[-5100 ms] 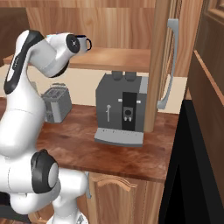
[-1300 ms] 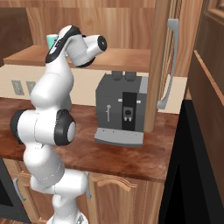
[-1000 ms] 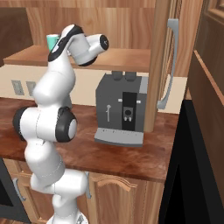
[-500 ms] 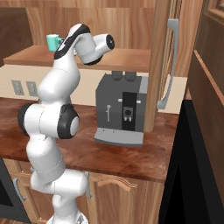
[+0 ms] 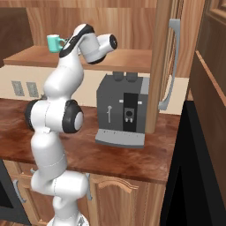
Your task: Pick the mug on the counter and place it in the cabinet with the handle facing the right, like the mugs already inside.
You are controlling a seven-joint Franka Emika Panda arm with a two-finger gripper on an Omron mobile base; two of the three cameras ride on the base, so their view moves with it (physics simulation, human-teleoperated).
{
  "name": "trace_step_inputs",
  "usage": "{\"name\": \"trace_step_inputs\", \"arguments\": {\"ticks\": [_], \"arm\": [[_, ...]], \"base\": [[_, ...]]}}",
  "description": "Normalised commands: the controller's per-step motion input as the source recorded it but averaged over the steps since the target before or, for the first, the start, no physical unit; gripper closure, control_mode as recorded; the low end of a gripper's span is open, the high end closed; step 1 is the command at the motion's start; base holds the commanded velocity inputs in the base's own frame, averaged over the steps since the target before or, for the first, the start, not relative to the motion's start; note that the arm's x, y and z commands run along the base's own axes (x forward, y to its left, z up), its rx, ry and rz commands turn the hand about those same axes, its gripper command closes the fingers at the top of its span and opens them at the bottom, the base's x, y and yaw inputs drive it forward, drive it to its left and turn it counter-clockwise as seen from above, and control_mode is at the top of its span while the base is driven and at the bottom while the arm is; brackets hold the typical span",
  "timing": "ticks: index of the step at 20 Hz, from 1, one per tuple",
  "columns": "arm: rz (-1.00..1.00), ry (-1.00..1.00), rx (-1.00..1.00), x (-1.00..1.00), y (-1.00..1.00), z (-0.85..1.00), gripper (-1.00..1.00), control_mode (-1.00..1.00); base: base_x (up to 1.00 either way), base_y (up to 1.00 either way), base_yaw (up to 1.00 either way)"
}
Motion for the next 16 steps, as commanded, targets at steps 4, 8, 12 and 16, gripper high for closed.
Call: {"name": "trace_step_inputs", "arguments": {"ticks": [4, 8, 12, 16], "arm": [[0.00, 0.02, 0.00, 0.26, 0.00, -0.03, 1.00, -1.00], [0.00, 0.04, 0.00, 0.16, 0.00, -0.03, 1.00, -1.00], [0.00, 0.03, 0.00, 0.17, 0.00, -0.05, 1.00, -1.00], [0.00, 0.03, 0.00, 0.06, 0.00, -0.03, 1.00, -1.00]], "base": [[0.00, 0.00, 0.00], [0.00, 0.00, 0.00], [0.00, 0.00, 0.00], [0.00, 0.00, 0.00]]}}
